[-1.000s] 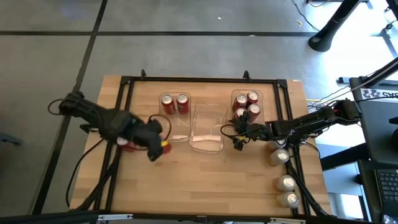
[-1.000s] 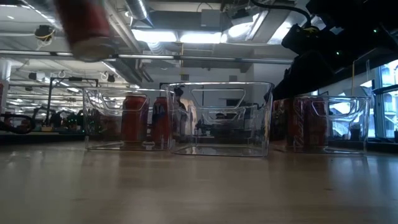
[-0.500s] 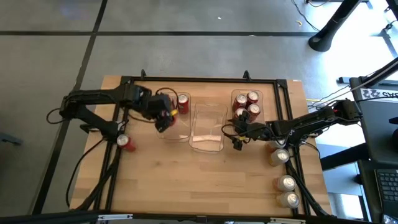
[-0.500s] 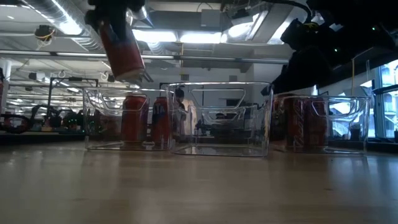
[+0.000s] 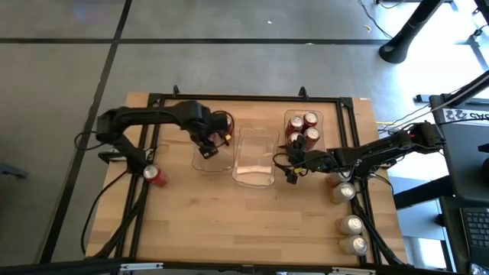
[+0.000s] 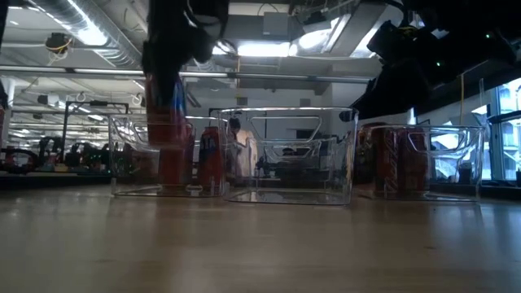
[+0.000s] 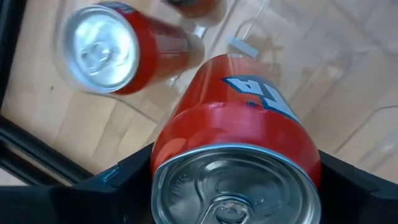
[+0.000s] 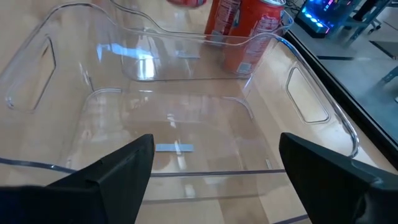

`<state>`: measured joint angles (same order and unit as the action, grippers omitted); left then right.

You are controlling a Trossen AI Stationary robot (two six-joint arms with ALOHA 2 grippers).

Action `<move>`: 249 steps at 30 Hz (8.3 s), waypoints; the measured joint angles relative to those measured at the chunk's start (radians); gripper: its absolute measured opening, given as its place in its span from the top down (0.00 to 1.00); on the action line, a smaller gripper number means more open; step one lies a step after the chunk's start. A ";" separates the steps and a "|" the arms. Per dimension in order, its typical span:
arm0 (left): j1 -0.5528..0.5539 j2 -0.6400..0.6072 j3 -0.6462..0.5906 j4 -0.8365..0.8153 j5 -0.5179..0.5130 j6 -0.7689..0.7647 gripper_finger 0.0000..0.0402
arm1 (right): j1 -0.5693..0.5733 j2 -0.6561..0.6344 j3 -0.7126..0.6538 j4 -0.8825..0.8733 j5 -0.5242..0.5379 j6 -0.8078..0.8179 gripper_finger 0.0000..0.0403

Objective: Sort soda cans
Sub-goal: Put the orange soda can into the left transparent bin

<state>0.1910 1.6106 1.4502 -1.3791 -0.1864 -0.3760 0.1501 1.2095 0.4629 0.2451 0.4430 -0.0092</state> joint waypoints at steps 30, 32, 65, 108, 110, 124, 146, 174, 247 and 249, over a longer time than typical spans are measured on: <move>0.007 0.216 -0.005 0.033 -0.087 0.108 0.08 | 0.000 0.000 0.000 -0.003 0.001 -0.023 0.14; 0.007 0.216 -0.005 0.032 -0.087 0.107 0.08 | 0.000 0.000 0.000 -0.003 0.001 -0.023 0.14; -0.222 -0.071 0.161 -0.188 -0.113 -0.137 0.17 | 0.000 0.000 0.000 -0.010 -0.010 -0.022 0.14; -0.420 -0.122 -0.028 -0.193 -0.025 -0.274 0.03 | 0.000 0.000 -0.001 -0.009 -0.010 -0.023 0.14; -0.436 -0.121 -0.071 -0.192 -0.025 -0.271 0.03 | 0.000 0.000 -0.001 -0.009 -0.010 -0.023 0.14; -0.480 -0.122 -0.346 -0.191 0.200 -0.324 0.03 | 0.000 0.000 -0.001 -0.006 -0.010 -0.024 0.14; -0.417 -0.122 -0.488 -0.191 0.241 -0.118 0.03 | 0.000 0.000 -0.001 0.099 -0.010 -0.049 0.14; -0.418 -0.122 -0.597 -0.195 0.302 -0.180 0.26 | 0.000 0.000 -0.001 0.105 -0.010 -0.075 0.14; 0.014 0.315 0.426 -0.197 -0.072 0.260 0.26 | 0.000 0.000 -0.001 0.093 -0.008 -0.086 0.14; 0.020 0.330 0.418 -0.194 -0.073 0.261 0.26 | 0.000 0.000 -0.001 0.091 -0.009 -0.085 0.14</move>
<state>0.2110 1.9409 1.8684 -1.5730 -0.2598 -0.1148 0.1499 1.2091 0.4622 0.3364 0.4343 -0.0947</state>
